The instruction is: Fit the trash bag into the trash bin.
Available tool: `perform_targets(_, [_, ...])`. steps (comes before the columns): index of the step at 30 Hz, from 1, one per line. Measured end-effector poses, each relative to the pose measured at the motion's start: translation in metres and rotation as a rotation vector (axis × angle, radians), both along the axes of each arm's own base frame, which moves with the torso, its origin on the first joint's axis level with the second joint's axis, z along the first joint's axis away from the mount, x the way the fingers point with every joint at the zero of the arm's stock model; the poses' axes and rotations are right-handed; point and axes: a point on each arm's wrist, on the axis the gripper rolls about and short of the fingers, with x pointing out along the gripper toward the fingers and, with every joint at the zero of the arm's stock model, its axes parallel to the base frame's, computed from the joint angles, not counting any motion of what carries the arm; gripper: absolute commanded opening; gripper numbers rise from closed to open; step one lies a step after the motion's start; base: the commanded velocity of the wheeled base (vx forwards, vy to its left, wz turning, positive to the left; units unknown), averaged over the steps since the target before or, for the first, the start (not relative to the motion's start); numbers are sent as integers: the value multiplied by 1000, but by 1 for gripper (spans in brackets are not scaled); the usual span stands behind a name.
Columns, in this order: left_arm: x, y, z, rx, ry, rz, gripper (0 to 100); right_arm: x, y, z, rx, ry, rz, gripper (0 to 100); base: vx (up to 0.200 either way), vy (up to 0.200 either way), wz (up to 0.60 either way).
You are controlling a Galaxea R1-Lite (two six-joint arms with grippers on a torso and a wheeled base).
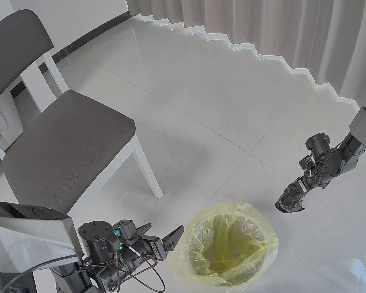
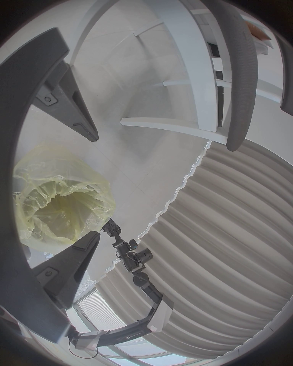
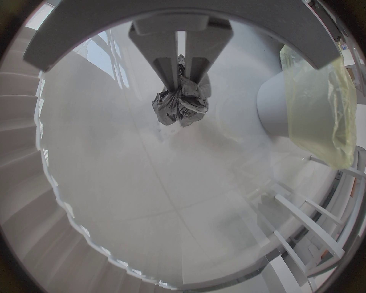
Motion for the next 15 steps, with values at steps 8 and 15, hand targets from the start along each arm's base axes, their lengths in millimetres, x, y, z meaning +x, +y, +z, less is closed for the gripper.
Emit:
perform_targets(8, [-8, 3, 8, 0, -11, 2, 100, -39, 8, 63, 29, -201, 37, 0, 0, 0, 0])
perform_targets(15, [-15, 7, 18, 4, -31, 25, 100, -95, 48, 130, 67, -389, 161, 0, 0, 0, 0])
